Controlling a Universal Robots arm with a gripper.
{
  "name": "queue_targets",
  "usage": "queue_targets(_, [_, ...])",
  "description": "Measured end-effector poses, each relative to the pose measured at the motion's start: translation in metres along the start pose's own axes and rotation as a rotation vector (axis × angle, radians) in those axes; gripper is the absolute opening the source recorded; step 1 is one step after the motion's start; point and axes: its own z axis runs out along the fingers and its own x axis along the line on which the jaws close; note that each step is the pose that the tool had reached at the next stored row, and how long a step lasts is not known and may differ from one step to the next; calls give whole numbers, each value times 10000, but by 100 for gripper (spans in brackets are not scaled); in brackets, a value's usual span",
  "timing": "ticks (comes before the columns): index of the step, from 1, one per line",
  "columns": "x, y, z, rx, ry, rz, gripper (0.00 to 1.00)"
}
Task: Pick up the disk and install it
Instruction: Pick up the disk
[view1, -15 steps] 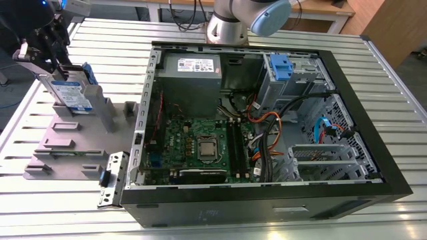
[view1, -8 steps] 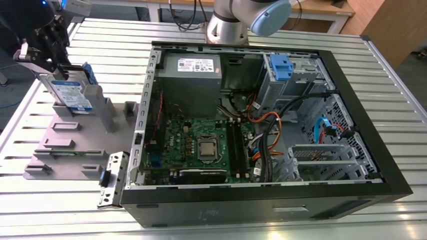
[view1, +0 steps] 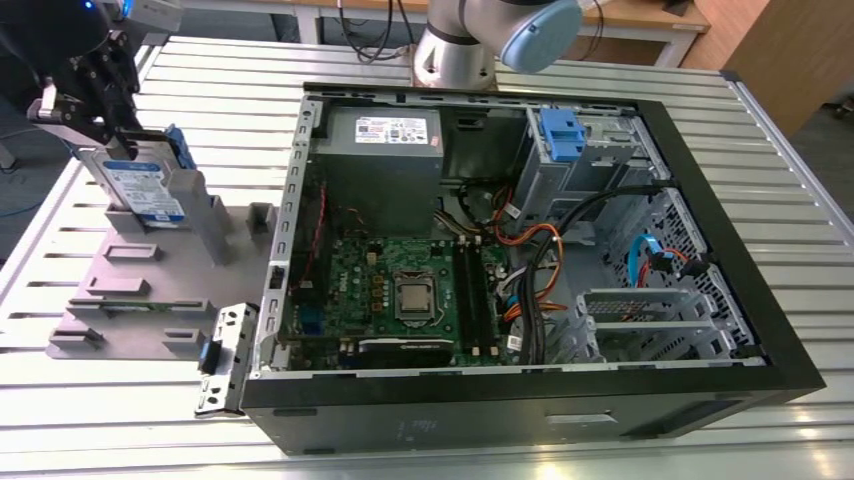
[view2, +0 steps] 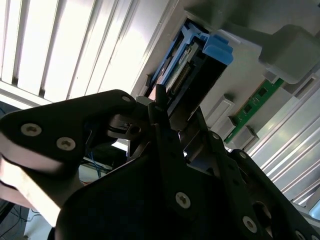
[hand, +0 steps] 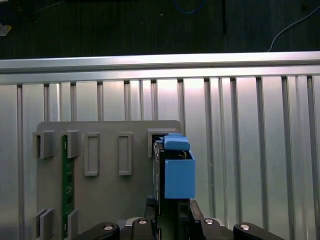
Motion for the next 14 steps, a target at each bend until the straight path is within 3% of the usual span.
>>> queue_targets(14, [-1, 0, -23, 0, -1, 0, 35])
